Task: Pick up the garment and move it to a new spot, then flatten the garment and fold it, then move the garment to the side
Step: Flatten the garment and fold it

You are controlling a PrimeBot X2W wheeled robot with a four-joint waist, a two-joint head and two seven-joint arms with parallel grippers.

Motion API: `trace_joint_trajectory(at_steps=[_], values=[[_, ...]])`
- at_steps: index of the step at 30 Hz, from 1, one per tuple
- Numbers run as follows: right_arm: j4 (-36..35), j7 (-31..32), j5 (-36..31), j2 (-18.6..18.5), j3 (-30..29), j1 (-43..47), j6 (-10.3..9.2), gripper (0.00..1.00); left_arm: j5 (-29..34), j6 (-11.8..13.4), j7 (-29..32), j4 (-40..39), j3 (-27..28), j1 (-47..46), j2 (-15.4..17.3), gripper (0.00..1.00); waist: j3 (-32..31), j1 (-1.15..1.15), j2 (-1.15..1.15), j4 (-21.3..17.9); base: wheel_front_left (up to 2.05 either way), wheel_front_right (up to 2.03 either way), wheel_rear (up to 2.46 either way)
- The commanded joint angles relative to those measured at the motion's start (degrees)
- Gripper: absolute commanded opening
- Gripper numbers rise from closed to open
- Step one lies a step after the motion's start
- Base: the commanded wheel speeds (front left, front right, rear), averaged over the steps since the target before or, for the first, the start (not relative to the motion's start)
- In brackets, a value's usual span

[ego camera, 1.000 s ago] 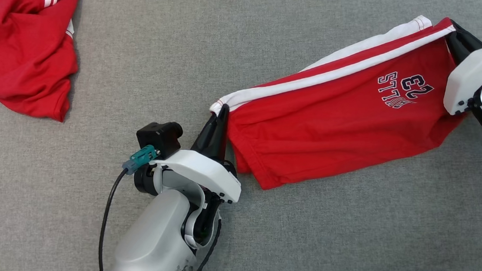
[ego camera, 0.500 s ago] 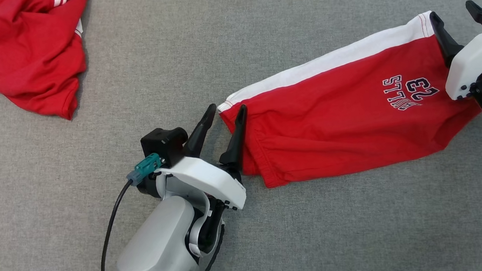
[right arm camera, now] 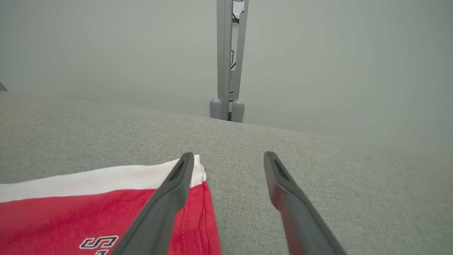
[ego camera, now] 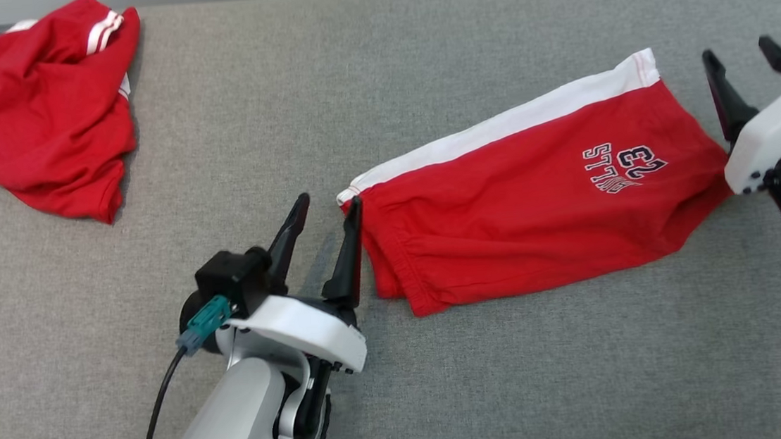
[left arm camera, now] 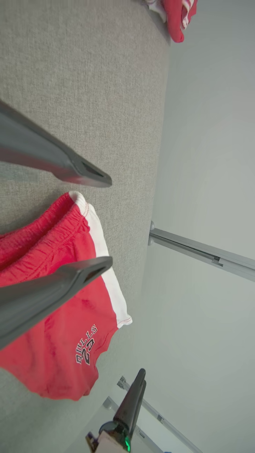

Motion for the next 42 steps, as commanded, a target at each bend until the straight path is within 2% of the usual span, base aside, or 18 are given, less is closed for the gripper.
trace_joint_trajectory(at_steps=[1, 7, 15, 26, 27, 28, 29, 30, 32, 33, 34, 42], values=[[0.2, -0.4, 0.6, 0.0, 0.2, 1.0, 0.01, 1.0, 0.6, 0.2, -0.1, -0.4, 0.6, 0.9, 0.4, 1.0, -0.7, 0.0, 0.0, -0.3, 0.0, 0.0, 0.0], [2.2, 1.8, 3.3, 0.8, 1.4, 3.8, 0.0, 1.0, 2.1, 0.5, -0.1, -3.1, 4.6, 5.6, 0.2, 1.0, -2.2, 0.0, 0.0, 0.5, 0.0, 0.0, 0.0], [7.0, 6.9, 6.4, 1.2, 1.4, 4.2, 0.01, 1.0, 4.3, 0.1, -0.1, -5.2, 7.9, 9.4, -0.2, 1.0, -2.2, 0.0, 0.0, 3.6, 0.0, 0.0, 0.0], [12.5, 17.3, 9.3, 1.9, 0.9, 4.7, 0.01, 0.98, 5.1, -1.0, -0.1, -5.6, 10.4, 10.7, -1.0, 1.0, -2.4, 0.0, 0.0, 5.3, 0.0, 0.0, 0.0], [12.7, 18.2, 9.6, 2.1, 0.9, 4.9, 0.01, 0.78, 5.2, -1.1, -0.1, -5.6, 10.6, 10.7, -1.0, 1.0, -2.4, 0.0, 0.0, 5.2, 0.0, 0.0, 0.0], [12.7, 19.0, 9.7, 2.2, 1.0, 5.1, 0.01, 0.47, 5.3, -1.1, -0.1, -5.6, 10.7, 10.8, -1.1, 1.0, -2.5, 0.0, 0.0, 5.0, 0.0, 0.0, 0.0], [12.6, 19.5, 10.0, 2.4, 1.1, 5.3, 0.01, 0.39, 5.4, -1.2, -0.1, -5.6, 10.8, 10.7, -1.1, 1.0, -2.5, 0.0, 0.0, 4.9, 0.0, 0.0, 0.0], [12.6, 19.5, 10.0, 2.4, 1.1, 5.3, 0.01, 0.39, 5.4, -1.2, -0.1, -5.6, 10.8, 10.7, -1.1, 1.0, -2.5, 0.0, 0.0, 4.9, 0.0, 0.0, 0.0], [11.9, 20.1, 10.7, 2.7, 1.2, 5.8, 0.0, 0.2, 5.5, -1.4, -0.1, -5.6, 11.0, 10.7, -1.2, 1.0, -2.5, 0.0, 0.0, 4.6, 0.0, 0.0, 0.0], [11.4, 20.1, 11.2, 2.8, 1.1, 6.0, 0.0, 0.04, 5.5, -1.3, -0.1, -5.5, 11.1, 10.7, -1.2, 1.0, -2.6, 0.0, 0.0, 4.5, 0.0, 0.0, 0.0], [10.9, 20.0, 11.6, 2.8, 1.0, 6.1, 0.0, 0.0, 5.5, -1.4, -0.1, -5.5, 11.2, 10.7, -1.2, 1.0, -2.7, 0.0, 0.0, 4.3, 0.0, 0.0, 0.0], [5.8, 15.6, 14.0, 2.0, 1.3, 7.6, 0.0, 0.0, 6.2, -1.8, -0.1, -5.3, 11.9, 11.6, -1.3, 1.0, -4.4, 0.0, 0.0, 1.7, 0.0, 0.0, 0.0]])
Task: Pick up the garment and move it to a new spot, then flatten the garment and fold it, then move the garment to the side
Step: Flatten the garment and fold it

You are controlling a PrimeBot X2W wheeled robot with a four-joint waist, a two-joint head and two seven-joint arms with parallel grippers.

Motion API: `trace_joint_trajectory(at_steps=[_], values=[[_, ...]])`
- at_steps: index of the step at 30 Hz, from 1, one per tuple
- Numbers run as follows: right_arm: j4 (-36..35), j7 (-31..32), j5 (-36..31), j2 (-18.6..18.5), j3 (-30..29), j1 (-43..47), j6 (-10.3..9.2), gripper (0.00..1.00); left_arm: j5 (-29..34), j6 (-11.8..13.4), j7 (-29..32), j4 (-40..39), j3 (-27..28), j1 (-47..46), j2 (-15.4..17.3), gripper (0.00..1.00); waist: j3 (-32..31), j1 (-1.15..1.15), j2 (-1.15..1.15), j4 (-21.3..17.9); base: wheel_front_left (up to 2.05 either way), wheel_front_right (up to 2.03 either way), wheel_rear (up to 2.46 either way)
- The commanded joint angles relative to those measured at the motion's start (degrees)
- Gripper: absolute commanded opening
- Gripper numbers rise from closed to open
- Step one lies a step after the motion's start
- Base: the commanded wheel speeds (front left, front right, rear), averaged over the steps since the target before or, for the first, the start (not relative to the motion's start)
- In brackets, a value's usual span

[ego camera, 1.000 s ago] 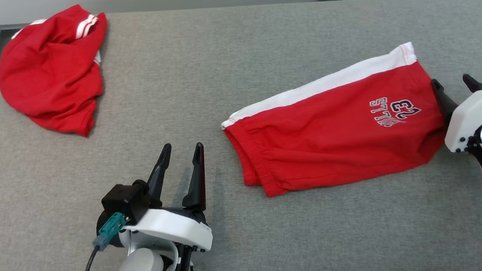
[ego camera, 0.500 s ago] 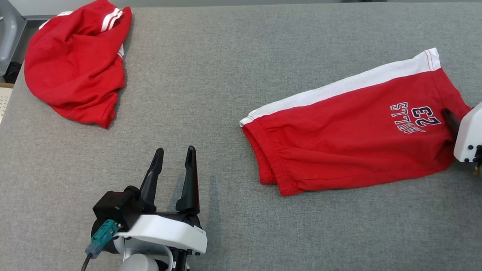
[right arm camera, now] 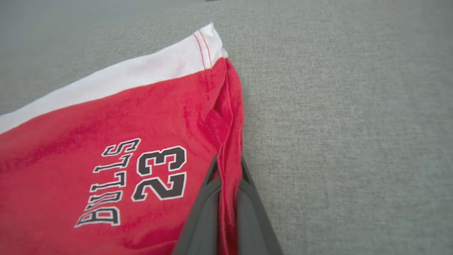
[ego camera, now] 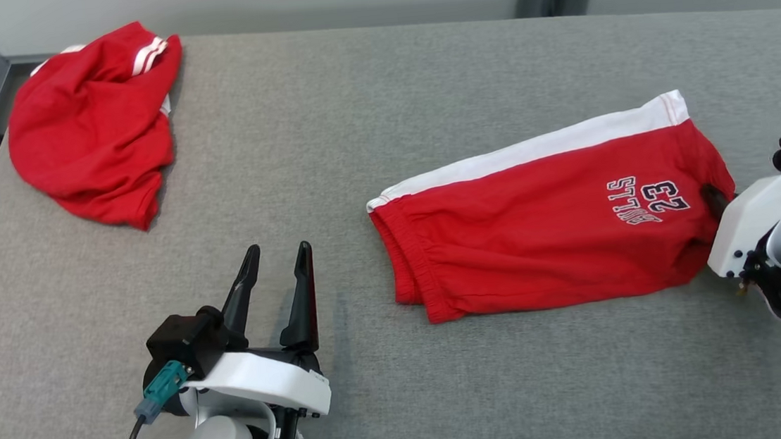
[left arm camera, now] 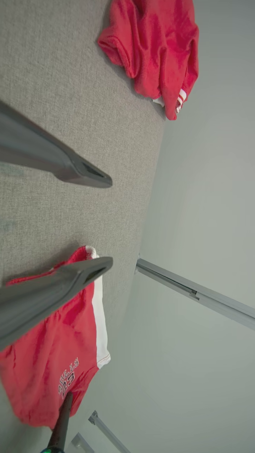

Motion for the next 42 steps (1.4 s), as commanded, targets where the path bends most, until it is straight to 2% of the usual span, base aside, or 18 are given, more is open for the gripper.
trace_joint_trajectory(at_steps=[1, 5, 13, 21, 31, 42], values=[[-0.9, -1.0, 0.9, -0.6, -0.1, 1.4, -0.01, 0.0, 0.4, -0.2, -0.1, 0.0, 0.3, 0.9, 0.2, 1.0, -0.9, 0.0, 0.0, -1.1, 0.0, 0.0, 0.0], [-3.5, -4.4, 3.0, -1.5, -0.7, 5.0, -0.01, 0.0, 0.6, -0.3, -0.1, 0.1, 0.8, 1.3, 0.1, 1.0, -2.4, 0.0, 0.0, -3.0, 0.0, 0.0, 0.0], [-7.4, -12.6, 7.3, -1.2, -3.6, 13.9, -0.01, 0.0, 1.4, -0.4, -0.1, 0.0, 2.3, 3.3, 0.2, 1.0, -4.7, 0.0, 0.0, -6.5, 0.0, 0.0, 0.0], [-8.2, -15.4, 8.8, -0.5, -5.6, 18.4, 0.0, 0.0, 2.3, -0.7, -0.1, 0.8, 3.0, 4.5, 0.2, 1.0, -6.0, 0.0, 0.0, -8.1, 0.0, 0.0, 0.0], [-8.2, -15.7, 8.4, -0.6, -6.8, 16.8, 0.0, 0.0, 1.9, -1.3, -0.1, 2.2, 2.2, 4.9, 0.1, 1.0, -7.9, 0.0, 0.0, -6.4, 0.0, 0.0, 0.0], [-14.2, -13.2, 6.2, 1.0, -5.2, 13.8, 0.0, 0.0, 0.2, -0.7, -0.1, 2.4, 1.2, 6.3, 0.1, 1.0, -11.3, 0.0, 0.0, -2.4, 0.0, 0.0, 0.0]])
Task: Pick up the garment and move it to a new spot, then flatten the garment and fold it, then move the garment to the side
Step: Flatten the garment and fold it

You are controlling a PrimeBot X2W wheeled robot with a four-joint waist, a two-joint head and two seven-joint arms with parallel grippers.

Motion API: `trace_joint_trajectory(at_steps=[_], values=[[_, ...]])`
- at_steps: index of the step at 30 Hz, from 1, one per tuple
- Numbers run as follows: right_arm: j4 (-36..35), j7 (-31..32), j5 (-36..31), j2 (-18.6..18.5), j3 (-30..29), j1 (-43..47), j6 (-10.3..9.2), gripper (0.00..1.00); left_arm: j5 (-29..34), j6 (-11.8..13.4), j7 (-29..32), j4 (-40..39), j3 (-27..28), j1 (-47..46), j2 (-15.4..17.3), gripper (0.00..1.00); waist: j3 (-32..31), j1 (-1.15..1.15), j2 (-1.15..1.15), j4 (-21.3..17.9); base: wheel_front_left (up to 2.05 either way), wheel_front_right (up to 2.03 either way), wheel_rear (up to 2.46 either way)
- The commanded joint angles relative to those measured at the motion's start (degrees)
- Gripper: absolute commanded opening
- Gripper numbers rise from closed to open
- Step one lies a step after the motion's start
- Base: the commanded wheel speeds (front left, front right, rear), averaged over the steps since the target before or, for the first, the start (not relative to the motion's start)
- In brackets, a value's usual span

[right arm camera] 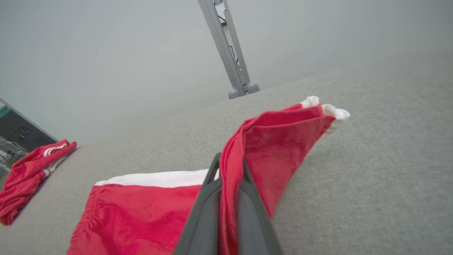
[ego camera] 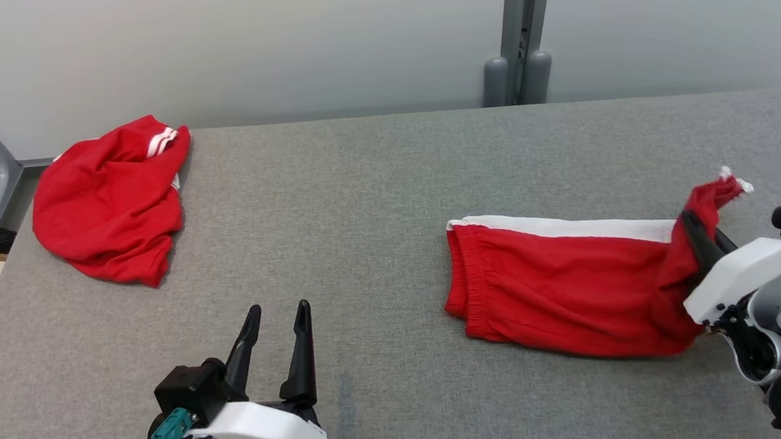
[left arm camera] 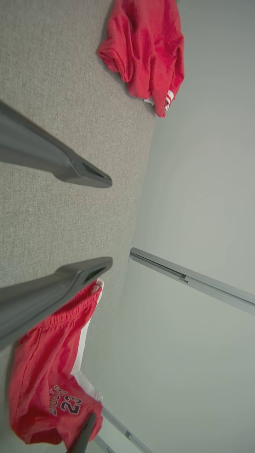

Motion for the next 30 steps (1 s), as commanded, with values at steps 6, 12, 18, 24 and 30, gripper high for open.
trace_joint_trajectory(at_steps=[6, 12, 18, 24, 30], values=[[-2.7, 1.8, -2.3, 2.7, 1.9, -2.1, 0.01, 0.0, -0.3, 0.2, -0.1, -0.2, -0.1, 0.7, 0.2, 1.0, -1.2, 0.0, 0.0, 2.7, 0.0, 0.0, 0.0], [-3.9, 3.9, -4.1, 6.7, 4.4, -3.1, 0.01, 0.0, -0.3, 0.3, -0.1, -0.3, -0.1, 0.2, 0.2, 1.0, -0.8, 0.0, 0.0, 4.6, 0.0, 0.0, 0.0], [-1.8, 5.8, -6.3, 9.5, 7.7, -3.5, 0.01, 0.0, -0.4, 0.2, -0.1, -0.6, -0.1, -0.5, 0.2, 1.0, -0.1, 0.0, 0.0, 6.3, 0.0, 0.0, 0.0], [0.0, 5.8, -6.7, 11.0, 9.7, -3.4, 0.01, 0.0, -0.4, 0.4, -0.1, -0.8, 0.3, -0.7, 0.2, 1.0, 0.5, 0.0, 0.0, 6.9, 0.0, 0.0, 0.0], [2.6, 5.2, -8.5, 11.8, 11.8, -4.7, 0.01, 0.37, -0.6, 0.5, -0.1, -1.0, 0.5, -1.0, 0.2, 1.0, 1.0, 0.0, 0.0, 6.6, 0.0, 0.0, 0.0]])
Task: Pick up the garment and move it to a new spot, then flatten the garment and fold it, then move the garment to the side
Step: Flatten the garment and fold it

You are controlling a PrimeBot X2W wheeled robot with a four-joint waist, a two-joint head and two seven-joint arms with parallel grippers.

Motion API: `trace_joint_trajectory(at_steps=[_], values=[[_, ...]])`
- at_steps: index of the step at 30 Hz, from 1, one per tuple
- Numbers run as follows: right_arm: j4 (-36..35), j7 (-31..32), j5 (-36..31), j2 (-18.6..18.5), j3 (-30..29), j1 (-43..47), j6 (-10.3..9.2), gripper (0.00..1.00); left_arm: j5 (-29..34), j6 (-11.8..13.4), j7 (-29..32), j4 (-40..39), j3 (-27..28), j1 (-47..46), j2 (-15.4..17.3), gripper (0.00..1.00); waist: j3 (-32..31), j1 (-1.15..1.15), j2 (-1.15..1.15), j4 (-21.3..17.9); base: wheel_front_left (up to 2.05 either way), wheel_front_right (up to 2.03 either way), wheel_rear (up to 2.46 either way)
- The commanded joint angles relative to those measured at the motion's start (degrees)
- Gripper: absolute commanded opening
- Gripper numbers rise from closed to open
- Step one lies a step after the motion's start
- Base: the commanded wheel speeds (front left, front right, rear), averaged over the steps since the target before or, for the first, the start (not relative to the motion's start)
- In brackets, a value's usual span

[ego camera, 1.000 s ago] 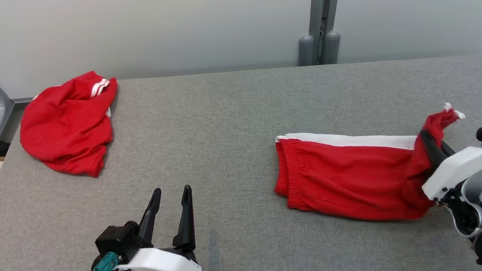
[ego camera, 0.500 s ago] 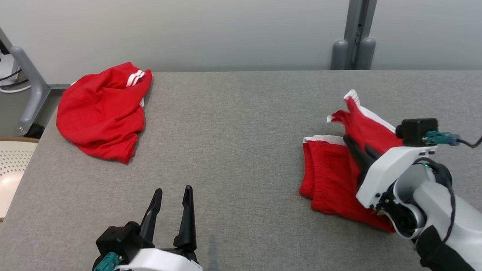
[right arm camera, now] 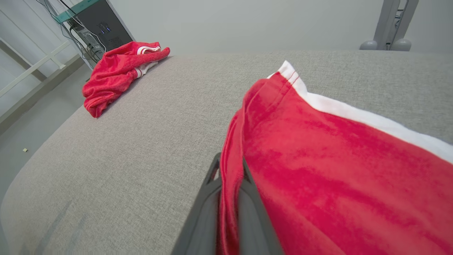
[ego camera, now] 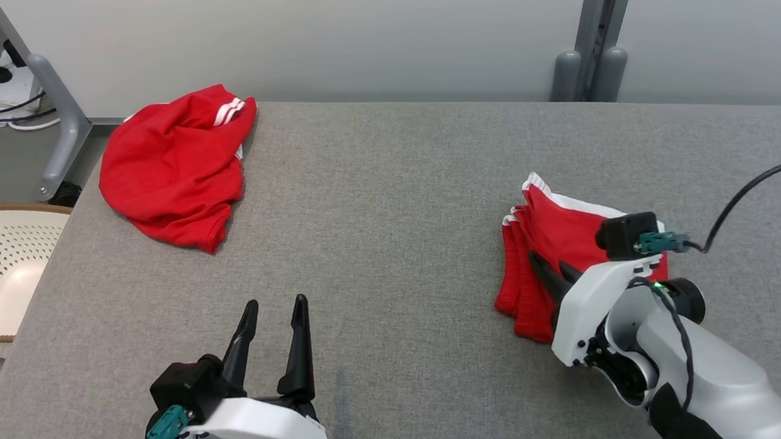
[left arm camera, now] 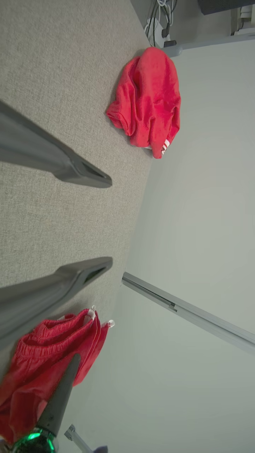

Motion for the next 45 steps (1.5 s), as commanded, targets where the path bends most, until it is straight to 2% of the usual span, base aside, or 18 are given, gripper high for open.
trace_joint_trajectory(at_steps=[1, 2, 3, 4, 11, 16, 24, 32, 33, 34, 37, 39, 40, 45], values=[[0.7, -0.7, -1.0, 0.2, 1.0, -0.6, 0.01, 0.54, -0.3, 0.3, -0.1, -0.2, 0.2, -0.9, 0.2, 1.0, 0.1, 0.0, 0.0, -0.2, 0.0, 0.0, 0.0], [0.9, -0.9, -1.1, 0.4, 1.4, -0.7, 0.01, 0.91, -0.3, 0.3, -0.1, -0.2, 0.2, -0.9, 0.2, 1.0, 0.2, 0.0, 0.0, -0.3, 0.0, 0.0, 0.0], [0.9, -0.9, -1.1, 0.4, 1.4, -0.7, 0.01, 0.91, -0.3, 0.3, -0.1, -0.2, 0.2, -0.9, 0.2, 1.0, 0.2, 0.0, 0.0, -0.3, 0.0, 0.0, 0.0], [0.9, -0.9, -1.3, 0.6, 1.9, -0.7, 0.01, 1.0, -0.4, 0.3, -0.1, -0.2, 0.1, -0.9, 0.2, 1.0, 0.2, 0.0, 0.0, -0.4, 0.0, 0.0, 0.0], [-0.7, -2.7, -1.4, 1.0, 4.9, 0.7, 0.01, 1.0, -0.4, 0.4, -0.1, -0.3, -0.2, -0.8, 0.2, 1.0, 0.3, 0.0, 0.0, -1.4, 0.0, 0.0, 0.0], [-3.0, -5.2, -0.4, 0.0, 4.7, 1.8, 0.01, 1.0, -0.1, 0.3, -0.1, -0.2, -0.1, -0.7, 0.2, 1.0, 0.3, 0.0, 0.0, -2.4, 0.0, 0.0, 0.0], [-5.6, -8.6, 0.2, -2.5, -0.4, 3.8, 0.01, 1.0, 0.3, 0.0, -0.1, 0.0, -0.4, -0.2, 0.2, 1.0, 0.2, 0.0, 0.0, -4.1, 0.0, 0.0, 0.0], [-6.1, -9.6, -2.3, -4.3, -5.9, 6.0, 0.01, 1.0, 0.3, 0.0, -0.1, 0.1, -0.8, -0.4, 0.2, 1.0, 0.5, 0.0, 0.0, -5.1, 0.0, 0.0, 0.0], [-6.1, -9.6, -2.8, -4.3, -6.2, 6.2, 0.01, 0.9, 0.3, 0.0, -0.1, 0.2, -0.8, -0.5, 0.2, 1.0, 0.6, 0.0, 0.0, -5.1, 0.0, 0.0, 0.0], [-5.9, -9.6, -3.3, -4.3, -6.4, 6.3, 0.01, 0.49, 0.4, -0.1, -0.1, 0.2, -0.9, -0.7, 0.2, 1.0, 0.7, 0.0, 0.0, -5.1, 0.0, 0.0, 0.0], [-4.9, -9.1, -5.0, -4.1, -5.9, 6.1, 0.01, 0.19, 0.3, -0.2, -0.1, 0.3, -1.1, -1.2, 0.2, 1.0, 1.0, 0.0, 0.0, -4.8, 0.0, 0.0, 0.0], [-3.9, -8.4, -5.8, -3.3, -5.4, 5.7, 0.01, 0.04, 0.3, -0.2, -0.1, 0.3, -1.1, -1.4, 0.2, 1.0, 1.3, 0.0, 0.0, -4.4, 0.0, 0.0, 0.0], [-3.4, -8.3, -6.2, -2.9, -5.0, 5.4, 0.01, 0.0, 0.2, -0.1, -0.1, 0.3, -1.0, -1.5, 0.2, 1.0, 1.4, 0.0, 0.0, -4.3, 0.0, 0.0, 0.0], [-0.1, -7.0, -7.2, -0.4, -2.1, 4.2, 0.01, 0.0, 0.1, 0.0, -0.1, 0.3, -0.9, -2.0, 0.2, 1.0, 1.9, 0.0, 0.0, -2.8, 0.0, 0.0, 0.0]])
